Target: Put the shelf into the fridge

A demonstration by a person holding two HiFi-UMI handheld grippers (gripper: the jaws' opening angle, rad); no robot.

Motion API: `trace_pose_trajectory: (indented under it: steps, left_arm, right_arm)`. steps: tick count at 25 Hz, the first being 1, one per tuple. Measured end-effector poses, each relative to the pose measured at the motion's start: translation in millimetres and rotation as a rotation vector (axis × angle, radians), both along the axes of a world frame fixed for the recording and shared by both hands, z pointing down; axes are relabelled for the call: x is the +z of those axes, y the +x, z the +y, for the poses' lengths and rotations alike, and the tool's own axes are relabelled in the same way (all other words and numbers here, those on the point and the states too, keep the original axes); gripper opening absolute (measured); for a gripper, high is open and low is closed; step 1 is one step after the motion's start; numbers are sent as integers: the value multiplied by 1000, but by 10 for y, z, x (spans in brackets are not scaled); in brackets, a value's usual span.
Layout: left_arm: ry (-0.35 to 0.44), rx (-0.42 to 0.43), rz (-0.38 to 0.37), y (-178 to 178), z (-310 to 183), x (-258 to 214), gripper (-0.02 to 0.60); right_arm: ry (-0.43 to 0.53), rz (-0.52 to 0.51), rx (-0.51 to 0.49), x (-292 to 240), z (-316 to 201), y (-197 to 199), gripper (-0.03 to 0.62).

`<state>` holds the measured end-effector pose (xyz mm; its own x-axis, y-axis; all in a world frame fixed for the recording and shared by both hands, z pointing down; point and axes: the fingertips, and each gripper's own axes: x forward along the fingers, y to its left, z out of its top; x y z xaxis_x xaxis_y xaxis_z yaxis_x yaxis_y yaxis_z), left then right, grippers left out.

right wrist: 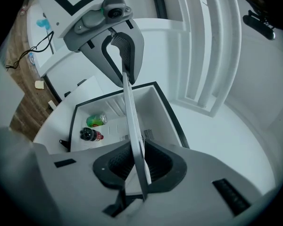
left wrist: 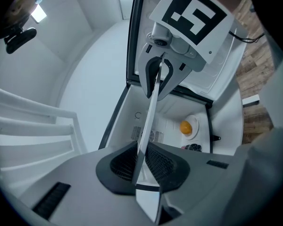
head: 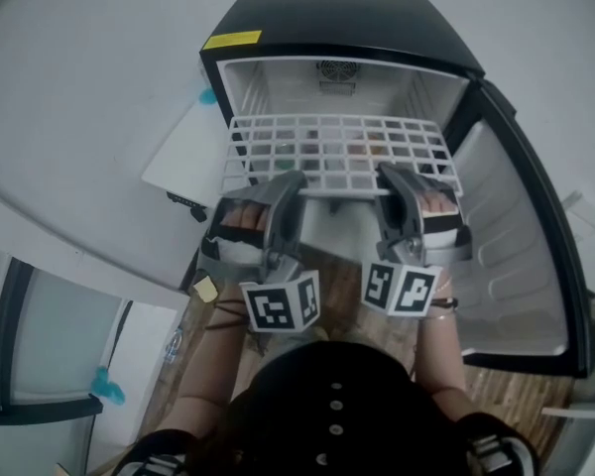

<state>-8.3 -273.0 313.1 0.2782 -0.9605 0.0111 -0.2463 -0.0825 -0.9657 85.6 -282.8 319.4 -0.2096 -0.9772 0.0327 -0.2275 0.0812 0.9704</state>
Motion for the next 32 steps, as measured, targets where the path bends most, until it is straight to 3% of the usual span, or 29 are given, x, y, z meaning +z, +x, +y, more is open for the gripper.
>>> trace_pose_trajectory:
  steps: [14, 32]
  left_arm:
    - [-1, 64, -11, -16, -15, -39, 48]
    - [-3, 68, 8, -13, -6, -63, 48]
  right_arm:
    - [4, 31, 32, -46, 13, -18, 58]
    - [25, 63, 27, -85, 26, -19, 58]
